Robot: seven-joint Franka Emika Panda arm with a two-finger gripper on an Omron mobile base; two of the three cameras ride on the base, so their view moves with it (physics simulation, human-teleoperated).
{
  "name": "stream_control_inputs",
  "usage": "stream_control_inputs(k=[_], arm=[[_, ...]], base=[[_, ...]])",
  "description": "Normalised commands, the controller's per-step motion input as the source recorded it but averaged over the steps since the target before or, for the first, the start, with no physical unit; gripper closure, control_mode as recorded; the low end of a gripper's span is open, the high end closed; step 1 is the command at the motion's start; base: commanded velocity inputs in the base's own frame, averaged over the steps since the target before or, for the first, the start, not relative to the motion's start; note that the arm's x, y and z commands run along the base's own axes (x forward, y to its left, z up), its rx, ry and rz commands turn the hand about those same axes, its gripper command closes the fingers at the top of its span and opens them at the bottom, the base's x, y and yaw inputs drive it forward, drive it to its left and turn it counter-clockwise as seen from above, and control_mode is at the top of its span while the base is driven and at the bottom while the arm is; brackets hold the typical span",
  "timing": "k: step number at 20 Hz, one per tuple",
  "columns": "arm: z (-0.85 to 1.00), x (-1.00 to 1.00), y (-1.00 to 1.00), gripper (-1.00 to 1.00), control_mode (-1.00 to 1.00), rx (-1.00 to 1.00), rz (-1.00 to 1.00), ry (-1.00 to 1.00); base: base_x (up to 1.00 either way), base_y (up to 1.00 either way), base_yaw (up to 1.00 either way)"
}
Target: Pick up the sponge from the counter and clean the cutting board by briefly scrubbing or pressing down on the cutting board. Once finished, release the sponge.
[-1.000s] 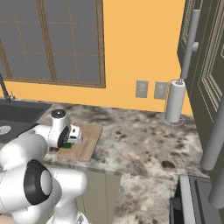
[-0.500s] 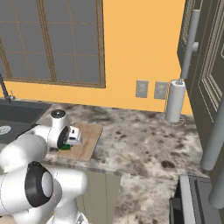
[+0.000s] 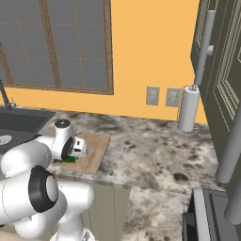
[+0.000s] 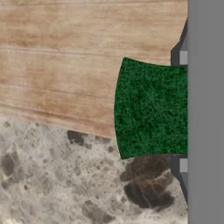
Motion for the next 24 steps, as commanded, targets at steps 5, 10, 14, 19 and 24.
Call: stream_control_inputs(k=[5, 10, 14, 19, 24], arm=[[-0.37, 0.00, -0.14, 1.00, -1.00, 0.00, 0.00, 0.00], [-0.32, 0.00, -0.16, 1.00, -1.00, 0.00, 0.00, 0.00], [-0.23, 0.00, -0.22, 1.00, -1.00, 0.00, 0.00, 0.00], [-0.02, 0.09, -0.27, 1.00, -1.00, 0.00, 0.00, 0.00], [0.00, 0.21, -0.21, 1.00, -1.00, 0.00, 0.00, -0.01]], base=[[0.00, 0.00, 0.00], [0.00, 0.00, 0.00], [0.00, 0.00, 0.00], [0.00, 0.00, 0.00], [0.00, 0.00, 0.00]])
